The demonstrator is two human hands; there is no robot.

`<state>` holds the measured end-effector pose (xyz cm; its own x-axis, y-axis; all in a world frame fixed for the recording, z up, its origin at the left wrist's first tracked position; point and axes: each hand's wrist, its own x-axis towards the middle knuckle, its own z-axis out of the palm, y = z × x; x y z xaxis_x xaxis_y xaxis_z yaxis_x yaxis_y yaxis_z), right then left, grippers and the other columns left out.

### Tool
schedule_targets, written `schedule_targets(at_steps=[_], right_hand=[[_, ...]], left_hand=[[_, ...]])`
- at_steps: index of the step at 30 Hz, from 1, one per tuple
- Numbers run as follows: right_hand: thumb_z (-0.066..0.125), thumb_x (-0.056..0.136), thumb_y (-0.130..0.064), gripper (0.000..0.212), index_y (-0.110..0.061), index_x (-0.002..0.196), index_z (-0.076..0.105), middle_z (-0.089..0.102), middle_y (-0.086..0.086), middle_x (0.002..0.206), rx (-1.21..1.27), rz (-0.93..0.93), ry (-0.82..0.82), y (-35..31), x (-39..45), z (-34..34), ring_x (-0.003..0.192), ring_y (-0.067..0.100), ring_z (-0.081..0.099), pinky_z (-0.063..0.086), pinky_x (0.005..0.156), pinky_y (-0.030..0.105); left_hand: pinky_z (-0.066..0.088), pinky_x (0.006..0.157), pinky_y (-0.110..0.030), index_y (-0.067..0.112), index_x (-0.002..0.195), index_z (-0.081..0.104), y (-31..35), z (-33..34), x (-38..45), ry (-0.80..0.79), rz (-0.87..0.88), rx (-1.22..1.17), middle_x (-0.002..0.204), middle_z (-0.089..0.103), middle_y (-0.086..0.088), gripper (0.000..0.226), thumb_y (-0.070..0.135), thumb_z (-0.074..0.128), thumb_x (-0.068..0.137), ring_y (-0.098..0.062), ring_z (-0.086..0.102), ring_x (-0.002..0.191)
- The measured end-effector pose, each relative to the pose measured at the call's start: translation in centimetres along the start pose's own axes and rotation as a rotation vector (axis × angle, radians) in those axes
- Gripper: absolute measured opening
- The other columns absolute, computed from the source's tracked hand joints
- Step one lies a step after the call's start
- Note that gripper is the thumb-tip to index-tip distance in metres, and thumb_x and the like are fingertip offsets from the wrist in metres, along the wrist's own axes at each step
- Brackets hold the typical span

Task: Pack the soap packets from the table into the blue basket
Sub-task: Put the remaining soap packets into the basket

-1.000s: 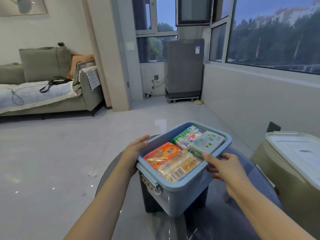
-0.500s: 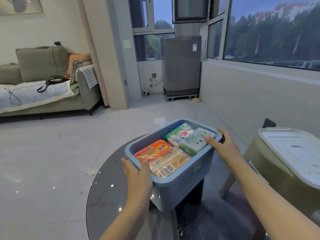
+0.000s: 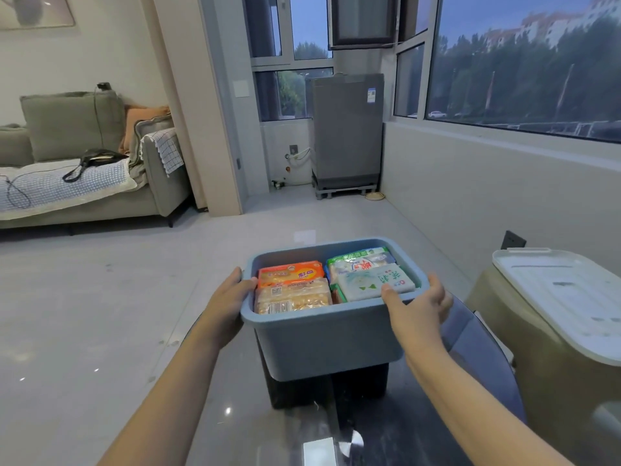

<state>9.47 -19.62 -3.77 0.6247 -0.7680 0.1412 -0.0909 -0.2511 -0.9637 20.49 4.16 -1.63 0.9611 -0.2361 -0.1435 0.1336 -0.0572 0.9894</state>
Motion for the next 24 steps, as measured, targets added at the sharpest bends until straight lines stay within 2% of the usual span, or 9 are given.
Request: schedule_targets(at_steps=[4, 8, 10, 13, 14, 16, 18, 19, 24], right_hand=[[0.067, 0.080, -0.033, 0.085, -0.017, 0.144, 0.013, 0.015, 0.007, 0.147, -0.023, 0.006, -0.003, -0.2, -0.4, 0.0, 0.133, 0.026, 0.021, 0.030, 0.107, 0.053], [0.067, 0.079, -0.034, 0.085, -0.017, 0.144, 0.014, 0.016, 0.009, 0.147, -0.024, 0.005, -0.014, -0.4, -0.6, -0.2, 0.133, 0.027, 0.021, 0.029, 0.107, 0.053], [0.068, 0.078, -0.037, 0.085, -0.017, 0.143, 0.015, 0.018, 0.009, 0.145, -0.043, 0.005, -0.019, -0.5, -0.6, -0.4, 0.133, 0.027, 0.022, 0.030, 0.107, 0.054], [0.068, 0.076, -0.042, 0.086, -0.018, 0.142, 0.018, 0.022, 0.008, 0.142, -0.076, 0.011, -0.039, -0.6, -0.5, -0.9, 0.131, 0.027, 0.024, 0.030, 0.106, 0.054], [0.068, 0.076, -0.043, 0.085, -0.018, 0.141, 0.020, 0.023, 0.008, 0.141, -0.087, 0.010, -0.047, -0.6, -0.4, -1.1, 0.130, 0.027, 0.025, 0.030, 0.106, 0.053], [0.067, 0.076, -0.046, 0.082, -0.019, 0.140, 0.023, 0.025, 0.008, 0.139, -0.108, 0.008, -0.061, -0.5, -0.2, -1.6, 0.128, 0.027, 0.026, 0.031, 0.106, 0.052], [0.065, 0.076, -0.049, 0.078, -0.021, 0.138, 0.027, 0.026, 0.007, 0.138, -0.123, 0.004, -0.070, -0.3, 0.1, -2.3, 0.127, 0.027, 0.028, 0.031, 0.106, 0.051], [0.064, 0.077, -0.050, 0.075, -0.022, 0.137, 0.030, 0.027, 0.007, 0.138, -0.126, -0.001, -0.072, -0.1, 0.4, -2.8, 0.127, 0.028, 0.029, 0.031, 0.106, 0.050], [0.060, 0.083, -0.039, 0.048, -0.021, 0.125, 0.047, 0.038, 0.009, 0.131, -0.116, -0.063, -0.035, 0.9, 2.8, -6.2, 0.122, 0.025, 0.041, 0.037, 0.101, 0.042]], left_hand=[[0.053, 0.072, -0.025, 0.015, 0.151, 0.004, 0.1, -0.1, 0.5, -0.019, 0.010, -0.020, 0.147, 0.036, -0.013, 0.077, 0.022, 0.054, 0.093, -0.017, 0.060, 0.098], [0.054, 0.075, -0.025, 0.018, 0.151, 0.009, -0.3, -0.2, 0.4, -0.015, 0.014, -0.056, 0.143, 0.043, -0.008, 0.076, 0.028, 0.056, 0.092, -0.016, 0.061, 0.100], [0.053, 0.071, -0.021, 0.016, 0.149, 0.019, -0.4, 0.0, -0.1, 0.039, 0.048, -0.021, 0.137, 0.050, -0.004, 0.070, 0.034, 0.056, 0.092, -0.015, 0.061, 0.103], [0.046, 0.065, -0.013, 0.021, 0.148, 0.026, -0.3, 0.7, -1.4, 0.224, 0.142, 0.200, 0.150, 0.037, -0.003, 0.065, 0.043, 0.051, 0.092, -0.012, 0.049, 0.113], [0.047, 0.068, -0.014, 0.023, 0.146, 0.029, -0.2, 1.2, -2.0, 0.281, 0.188, 0.274, 0.151, 0.036, -0.002, 0.061, 0.044, 0.049, 0.092, -0.012, 0.047, 0.114], [0.046, 0.087, -0.027, 0.025, 0.140, 0.039, -0.1, 2.5, -3.0, 0.344, 0.338, 0.413, 0.146, 0.042, -0.003, 0.049, 0.039, 0.049, 0.094, -0.015, 0.046, 0.121], [0.038, 0.105, -0.041, 0.020, 0.130, 0.051, 0.4, 4.1, -4.1, 0.380, 0.527, 0.563, 0.135, 0.053, -0.003, 0.037, 0.029, 0.050, 0.094, -0.017, 0.047, 0.123], [0.035, 0.106, -0.046, 0.017, 0.126, 0.056, 0.7, 5.1, -4.6, 0.393, 0.600, 0.599, 0.130, 0.057, -0.003, 0.034, 0.025, 0.052, 0.093, -0.019, 0.048, 0.123], [0.039, 0.095, -0.023, 0.022, 0.115, 0.061, 1.8, 11.8, -6.9, 0.218, 0.712, 0.448, 0.112, 0.058, 0.011, 0.025, 0.020, 0.054, 0.091, -0.003, 0.049, 0.106]])
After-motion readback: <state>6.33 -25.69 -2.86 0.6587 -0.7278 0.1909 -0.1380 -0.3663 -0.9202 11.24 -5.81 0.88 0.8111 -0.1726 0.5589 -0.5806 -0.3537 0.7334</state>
